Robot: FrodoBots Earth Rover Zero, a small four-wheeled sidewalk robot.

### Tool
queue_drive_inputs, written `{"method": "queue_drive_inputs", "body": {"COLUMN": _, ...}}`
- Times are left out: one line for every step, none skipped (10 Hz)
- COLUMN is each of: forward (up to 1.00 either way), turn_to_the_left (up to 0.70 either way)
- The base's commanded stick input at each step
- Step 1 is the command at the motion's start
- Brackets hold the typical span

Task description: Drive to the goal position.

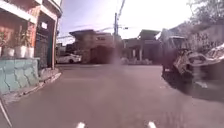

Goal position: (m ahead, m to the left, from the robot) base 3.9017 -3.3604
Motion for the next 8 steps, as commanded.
{"method": "queue_drive_inputs", "body": {"forward": 0.7, "turn_to_the_left": 0.0}}
{"method": "queue_drive_inputs", "body": {"forward": 0.7, "turn_to_the_left": 0.0}}
{"method": "queue_drive_inputs", "body": {"forward": 0.7, "turn_to_the_left": 0.0}}
{"method": "queue_drive_inputs", "body": {"forward": 0.7, "turn_to_the_left": 0.0}}
{"method": "queue_drive_inputs", "body": {"forward": 0.7, "turn_to_the_left": 0.0}}
{"method": "queue_drive_inputs", "body": {"forward": 0.7, "turn_to_the_left": 0.0}}
{"method": "queue_drive_inputs", "body": {"forward": 0.7, "turn_to_the_left": 0.0}}
{"method": "queue_drive_inputs", "body": {"forward": 0.7, "turn_to_the_left": 0.0}}
